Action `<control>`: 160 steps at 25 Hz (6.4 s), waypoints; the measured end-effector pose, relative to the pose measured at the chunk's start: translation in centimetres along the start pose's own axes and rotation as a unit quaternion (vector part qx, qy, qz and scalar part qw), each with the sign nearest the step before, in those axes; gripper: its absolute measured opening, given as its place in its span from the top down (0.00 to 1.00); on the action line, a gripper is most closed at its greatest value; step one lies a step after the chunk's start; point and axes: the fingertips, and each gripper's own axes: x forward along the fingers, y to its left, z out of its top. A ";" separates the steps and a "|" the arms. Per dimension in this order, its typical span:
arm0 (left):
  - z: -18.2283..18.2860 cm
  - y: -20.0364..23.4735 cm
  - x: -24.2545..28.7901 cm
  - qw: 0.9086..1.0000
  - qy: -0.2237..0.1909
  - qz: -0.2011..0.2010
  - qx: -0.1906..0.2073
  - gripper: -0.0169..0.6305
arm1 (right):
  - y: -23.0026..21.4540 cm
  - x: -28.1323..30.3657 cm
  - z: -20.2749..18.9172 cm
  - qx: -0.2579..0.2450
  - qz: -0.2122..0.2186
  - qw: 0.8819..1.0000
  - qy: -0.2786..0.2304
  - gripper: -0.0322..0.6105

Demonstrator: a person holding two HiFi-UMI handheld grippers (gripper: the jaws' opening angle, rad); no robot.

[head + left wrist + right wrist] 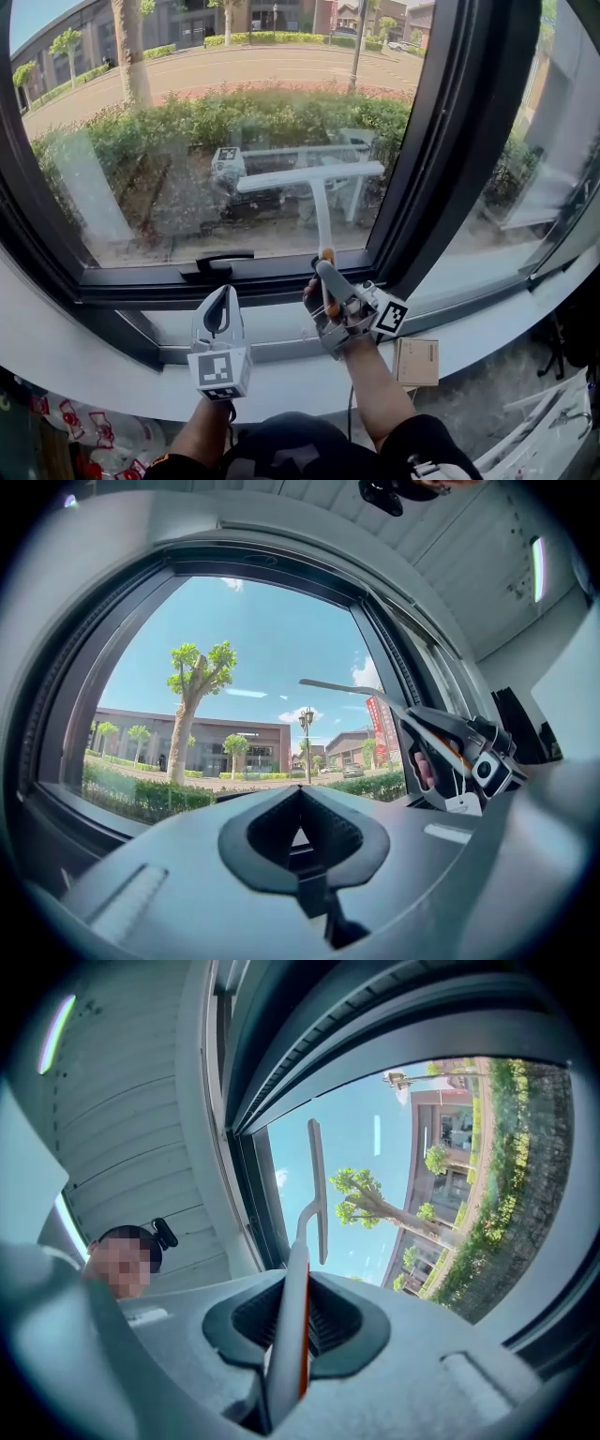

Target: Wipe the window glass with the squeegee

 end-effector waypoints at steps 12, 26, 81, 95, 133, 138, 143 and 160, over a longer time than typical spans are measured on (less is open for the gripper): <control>6.8 0.2 0.7 0.996 -0.077 0.001 0.051 0.95 | 6.2 9.2 8.3 -0.082 0.084 0.993 0.022 0.88; 10.6 -0.3 1.0 0.992 -0.110 0.002 0.059 0.95 | 6.2 11.0 11.1 -0.060 0.085 0.995 -0.007 0.88; 2.6 30.7 -17.0 0.989 -0.016 0.140 0.050 0.95 | 0.0 21.1 -29.7 -0.018 -0.012 0.997 0.076 0.87; 7.0 33.4 -16.5 0.989 -0.067 0.116 0.063 0.95 | -3.4 28.9 -30.4 -0.003 -0.031 0.999 0.036 0.87; -1.2 27.0 -11.9 0.999 -0.001 0.048 -0.012 0.95 | -3.7 17.8 -28.2 -0.038 -0.104 0.992 0.061 0.88; 3.6 25.1 -10.7 0.998 -0.049 0.044 0.022 0.95 | -1.5 18.2 -21.8 -0.059 -0.061 0.995 0.046 0.88; 5.6 24.5 -10.0 0.995 -0.067 0.056 0.040 0.95 | -2.1 18.3 -20.1 -0.036 -0.045 0.997 0.042 0.88; -2.2 18.6 -8.4 1.000 0.022 0.017 0.013 0.95 | -6.5 9.6 -25.4 0.036 -0.108 0.991 0.065 0.87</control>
